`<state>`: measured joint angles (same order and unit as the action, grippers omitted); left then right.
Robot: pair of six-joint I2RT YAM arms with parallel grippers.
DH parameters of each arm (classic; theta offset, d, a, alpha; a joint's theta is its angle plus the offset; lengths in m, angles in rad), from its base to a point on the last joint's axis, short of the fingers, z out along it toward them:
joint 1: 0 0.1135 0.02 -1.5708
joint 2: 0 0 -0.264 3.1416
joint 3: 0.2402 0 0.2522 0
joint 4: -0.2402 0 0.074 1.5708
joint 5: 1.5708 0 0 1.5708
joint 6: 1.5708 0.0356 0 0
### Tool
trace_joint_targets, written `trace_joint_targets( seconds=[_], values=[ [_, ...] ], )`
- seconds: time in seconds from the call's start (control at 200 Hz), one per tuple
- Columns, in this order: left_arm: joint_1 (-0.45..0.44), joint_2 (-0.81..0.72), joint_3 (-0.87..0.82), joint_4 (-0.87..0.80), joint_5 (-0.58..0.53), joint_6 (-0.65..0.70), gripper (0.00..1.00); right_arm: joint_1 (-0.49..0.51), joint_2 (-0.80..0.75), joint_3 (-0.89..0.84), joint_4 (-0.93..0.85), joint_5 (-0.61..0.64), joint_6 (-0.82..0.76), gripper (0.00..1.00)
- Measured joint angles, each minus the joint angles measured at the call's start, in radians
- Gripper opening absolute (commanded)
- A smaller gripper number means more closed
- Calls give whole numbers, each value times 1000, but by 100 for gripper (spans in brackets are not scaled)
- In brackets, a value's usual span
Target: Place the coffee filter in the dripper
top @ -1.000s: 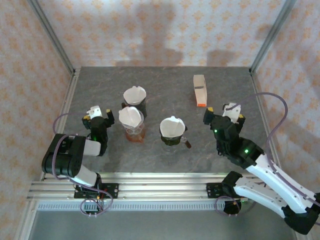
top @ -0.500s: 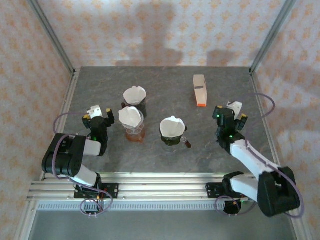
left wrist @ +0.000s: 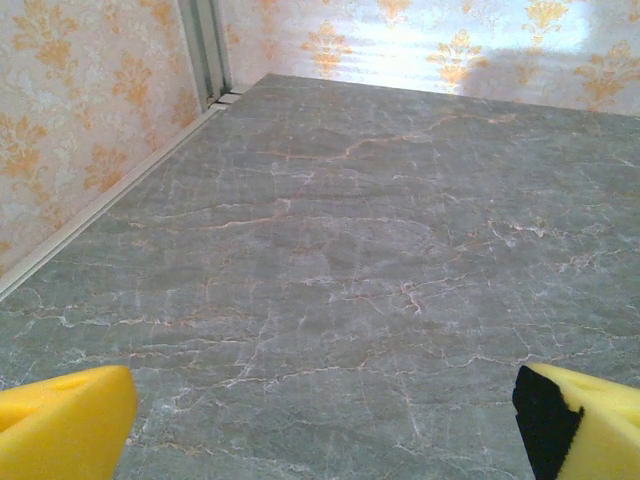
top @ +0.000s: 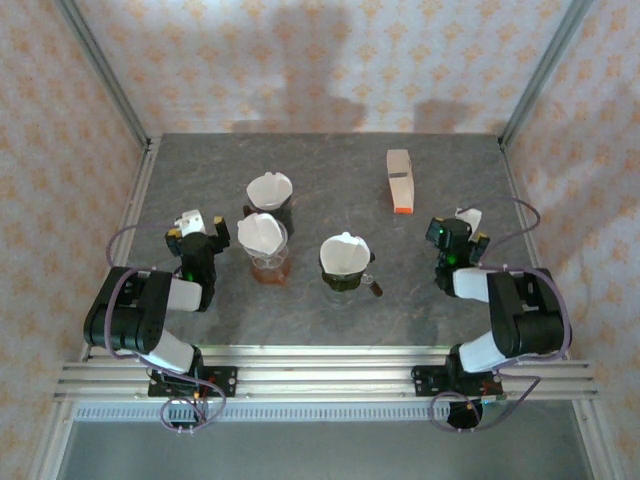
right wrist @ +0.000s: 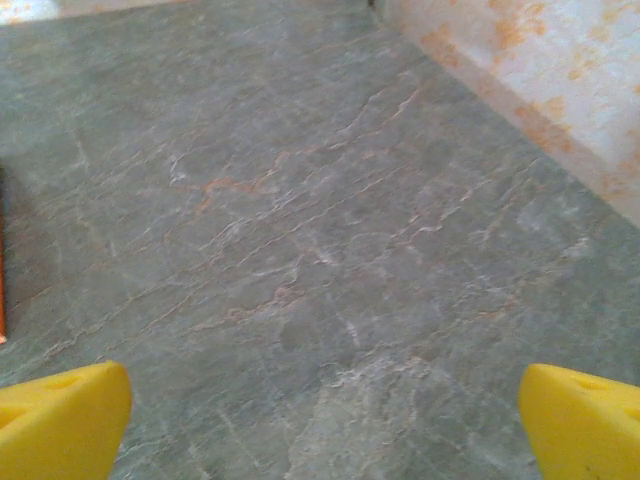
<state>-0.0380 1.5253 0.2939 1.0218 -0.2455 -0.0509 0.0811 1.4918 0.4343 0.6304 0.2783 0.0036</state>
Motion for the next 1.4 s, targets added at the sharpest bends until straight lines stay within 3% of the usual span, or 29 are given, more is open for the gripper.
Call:
trace_joint_targets(
  seconds=[0.44, 1.396],
  values=[
    [0, 0, 31, -35, 6, 0, 100, -43, 40, -7, 113, -180, -30, 99],
    [0, 0, 33, -38, 6, 1, 100, -43, 40, -7, 119, -197, -32, 99]
  ],
)
